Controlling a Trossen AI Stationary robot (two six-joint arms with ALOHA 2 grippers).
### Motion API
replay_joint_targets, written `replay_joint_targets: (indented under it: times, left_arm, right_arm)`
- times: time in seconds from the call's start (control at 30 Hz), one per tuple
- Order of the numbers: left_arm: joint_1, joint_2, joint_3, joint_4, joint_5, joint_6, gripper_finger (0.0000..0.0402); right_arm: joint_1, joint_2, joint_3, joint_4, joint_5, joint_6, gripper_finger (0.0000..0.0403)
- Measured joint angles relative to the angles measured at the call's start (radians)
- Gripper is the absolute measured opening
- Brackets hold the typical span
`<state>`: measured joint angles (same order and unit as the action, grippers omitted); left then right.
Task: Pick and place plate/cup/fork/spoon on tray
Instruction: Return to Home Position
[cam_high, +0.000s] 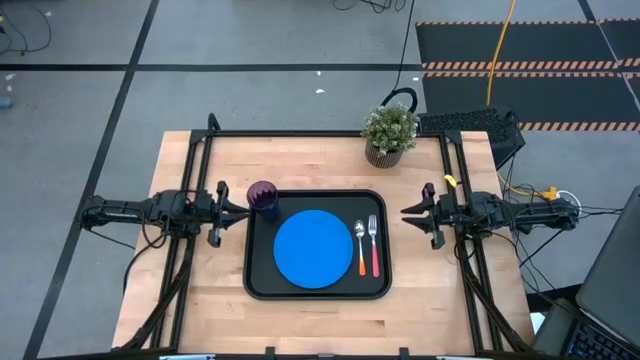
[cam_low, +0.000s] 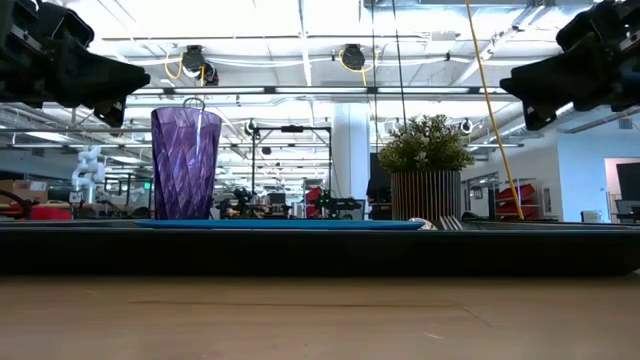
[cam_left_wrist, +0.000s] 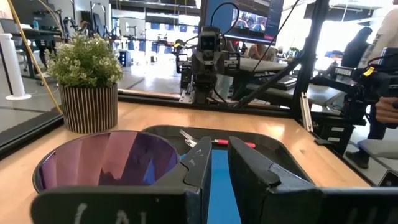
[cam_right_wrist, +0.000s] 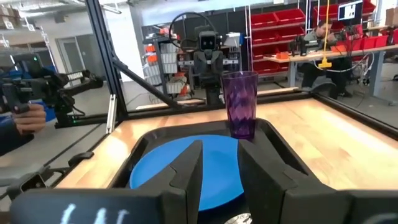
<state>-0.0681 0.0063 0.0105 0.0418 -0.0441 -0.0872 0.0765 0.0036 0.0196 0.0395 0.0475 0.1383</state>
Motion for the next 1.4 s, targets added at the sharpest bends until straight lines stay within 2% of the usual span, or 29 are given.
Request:
replay_joint_targets:
  times: [1.0,1.4]
  left_arm:
    - [0.0,0.0,0.0,-0.014,-0.006,0.026,0.0056]
    - [0.0,0.0,0.0,-0.014,-0.006,-0.012,0.0056]
  right_arm:
    - [0.004,0.0,0.0,-0.03,-0.027,0.084,0.0093]
    - [0.004,0.0,0.0,-0.015,-0.024,0.086,0.0093]
